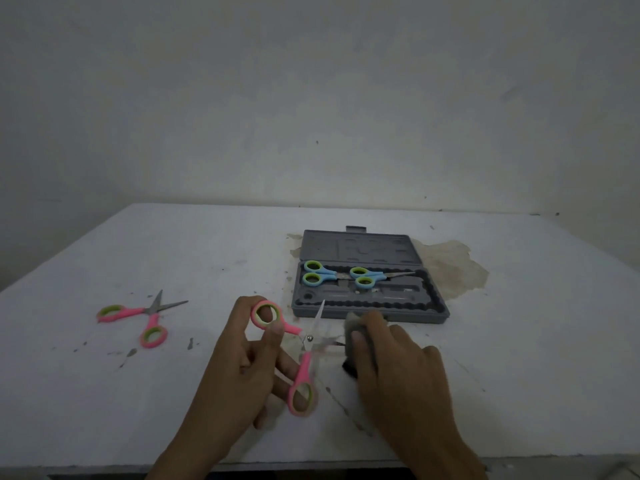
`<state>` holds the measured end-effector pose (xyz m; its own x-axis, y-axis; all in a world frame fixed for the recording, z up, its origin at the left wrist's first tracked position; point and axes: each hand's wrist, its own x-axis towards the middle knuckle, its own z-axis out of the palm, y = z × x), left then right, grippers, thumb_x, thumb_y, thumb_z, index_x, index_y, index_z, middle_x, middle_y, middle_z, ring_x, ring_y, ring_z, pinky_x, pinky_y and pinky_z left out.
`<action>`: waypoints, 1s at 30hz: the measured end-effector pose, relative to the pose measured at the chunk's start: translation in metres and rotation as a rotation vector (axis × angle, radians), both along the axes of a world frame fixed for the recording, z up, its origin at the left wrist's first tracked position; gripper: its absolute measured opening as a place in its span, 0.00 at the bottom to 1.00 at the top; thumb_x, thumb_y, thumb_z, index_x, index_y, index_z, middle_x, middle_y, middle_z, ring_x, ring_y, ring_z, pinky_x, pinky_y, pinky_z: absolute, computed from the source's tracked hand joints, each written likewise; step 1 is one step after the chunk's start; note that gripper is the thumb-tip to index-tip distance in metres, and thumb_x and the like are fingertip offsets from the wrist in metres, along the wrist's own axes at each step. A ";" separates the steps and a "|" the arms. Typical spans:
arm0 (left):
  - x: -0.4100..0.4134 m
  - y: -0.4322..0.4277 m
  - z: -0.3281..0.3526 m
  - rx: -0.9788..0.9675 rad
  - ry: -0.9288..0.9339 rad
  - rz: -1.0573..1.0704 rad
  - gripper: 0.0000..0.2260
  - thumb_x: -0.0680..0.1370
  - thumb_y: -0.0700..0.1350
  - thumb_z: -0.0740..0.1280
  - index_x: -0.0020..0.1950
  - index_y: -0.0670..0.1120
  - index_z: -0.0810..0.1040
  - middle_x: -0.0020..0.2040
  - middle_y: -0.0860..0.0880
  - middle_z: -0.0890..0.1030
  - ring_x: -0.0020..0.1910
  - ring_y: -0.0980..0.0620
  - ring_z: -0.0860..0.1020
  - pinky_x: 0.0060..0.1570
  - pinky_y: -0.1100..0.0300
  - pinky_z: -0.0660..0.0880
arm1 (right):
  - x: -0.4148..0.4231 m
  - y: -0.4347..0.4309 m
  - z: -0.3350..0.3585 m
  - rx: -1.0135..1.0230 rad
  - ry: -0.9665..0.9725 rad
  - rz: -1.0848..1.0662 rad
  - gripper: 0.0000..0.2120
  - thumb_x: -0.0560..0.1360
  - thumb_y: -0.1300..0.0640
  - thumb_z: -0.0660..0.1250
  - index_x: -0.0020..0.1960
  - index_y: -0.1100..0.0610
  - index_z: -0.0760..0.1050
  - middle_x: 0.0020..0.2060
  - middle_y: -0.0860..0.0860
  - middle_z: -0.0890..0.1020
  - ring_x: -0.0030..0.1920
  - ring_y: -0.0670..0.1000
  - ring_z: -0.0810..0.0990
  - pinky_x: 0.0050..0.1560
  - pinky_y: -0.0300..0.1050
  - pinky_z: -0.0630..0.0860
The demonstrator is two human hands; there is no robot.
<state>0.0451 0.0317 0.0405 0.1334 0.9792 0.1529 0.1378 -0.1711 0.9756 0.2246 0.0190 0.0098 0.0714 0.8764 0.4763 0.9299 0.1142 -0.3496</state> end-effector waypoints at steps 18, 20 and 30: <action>-0.002 0.013 -0.014 -0.014 0.067 -0.102 0.04 0.79 0.50 0.60 0.53 0.56 0.70 0.37 0.40 0.84 0.31 0.38 0.82 0.24 0.58 0.71 | 0.040 0.007 -0.019 0.110 0.430 0.157 0.08 0.76 0.40 0.61 0.55 0.37 0.70 0.46 0.33 0.78 0.46 0.38 0.78 0.45 0.48 0.78; -0.001 0.011 -0.014 0.006 0.065 -0.141 0.04 0.77 0.51 0.61 0.51 0.57 0.72 0.37 0.40 0.84 0.30 0.41 0.82 0.25 0.59 0.72 | 0.043 0.006 -0.016 0.089 0.531 0.219 0.10 0.76 0.42 0.62 0.57 0.40 0.72 0.48 0.35 0.79 0.48 0.38 0.79 0.47 0.42 0.79; -0.006 0.012 -0.017 0.220 0.216 -0.102 0.03 0.74 0.53 0.65 0.47 0.58 0.76 0.40 0.51 0.86 0.39 0.50 0.85 0.39 0.60 0.81 | 0.059 -0.004 -0.019 0.066 0.453 0.189 0.12 0.75 0.41 0.64 0.58 0.34 0.72 0.51 0.28 0.77 0.51 0.31 0.76 0.50 0.26 0.72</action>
